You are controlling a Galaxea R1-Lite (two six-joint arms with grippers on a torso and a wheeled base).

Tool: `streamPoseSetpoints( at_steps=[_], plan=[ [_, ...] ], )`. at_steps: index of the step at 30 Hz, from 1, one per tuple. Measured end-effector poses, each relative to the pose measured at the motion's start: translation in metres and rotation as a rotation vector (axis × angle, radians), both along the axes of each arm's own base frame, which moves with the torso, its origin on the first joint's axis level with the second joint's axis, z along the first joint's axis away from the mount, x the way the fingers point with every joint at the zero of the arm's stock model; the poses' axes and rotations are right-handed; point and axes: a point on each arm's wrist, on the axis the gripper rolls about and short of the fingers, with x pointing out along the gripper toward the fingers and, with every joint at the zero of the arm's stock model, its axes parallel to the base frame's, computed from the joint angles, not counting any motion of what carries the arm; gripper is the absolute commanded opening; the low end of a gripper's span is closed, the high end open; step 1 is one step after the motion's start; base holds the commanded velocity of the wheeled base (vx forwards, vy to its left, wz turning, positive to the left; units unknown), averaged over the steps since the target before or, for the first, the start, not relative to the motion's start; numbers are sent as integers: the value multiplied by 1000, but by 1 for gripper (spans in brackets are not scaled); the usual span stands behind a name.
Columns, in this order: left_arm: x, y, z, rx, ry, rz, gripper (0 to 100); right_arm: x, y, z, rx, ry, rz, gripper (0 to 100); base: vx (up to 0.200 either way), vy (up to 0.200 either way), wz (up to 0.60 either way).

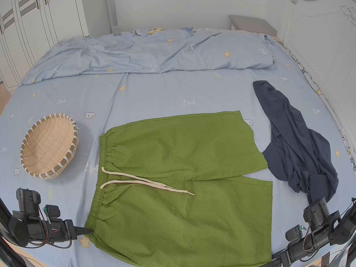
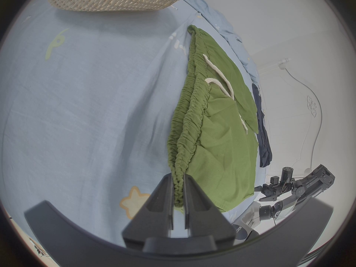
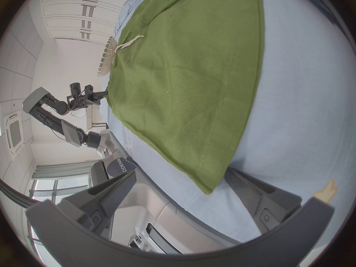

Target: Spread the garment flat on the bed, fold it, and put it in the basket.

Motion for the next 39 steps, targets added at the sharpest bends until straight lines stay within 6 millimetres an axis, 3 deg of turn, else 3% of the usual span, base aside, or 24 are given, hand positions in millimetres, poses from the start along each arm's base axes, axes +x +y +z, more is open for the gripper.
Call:
streamPoseSetpoints(
  at_steps=[9, 10, 31, 39],
  plan=[
    [0, 0, 0, 0, 1, 1, 0, 2, 1, -2, 3, -4, 8, 100, 0, 0, 0],
    [0, 0, 0, 0, 1, 1, 0, 2, 1, -2, 2, -4, 9, 0, 0, 0, 0],
    [-3, 10, 0, 3, 3, 63, 0, -1, -2, -3, -16, 43, -9, 0, 0, 0, 0],
    [-10, 12, -3, 56, 9, 5, 0, -3, -5, 2, -8, 22, -26, 0, 0, 0, 0]
  ],
)
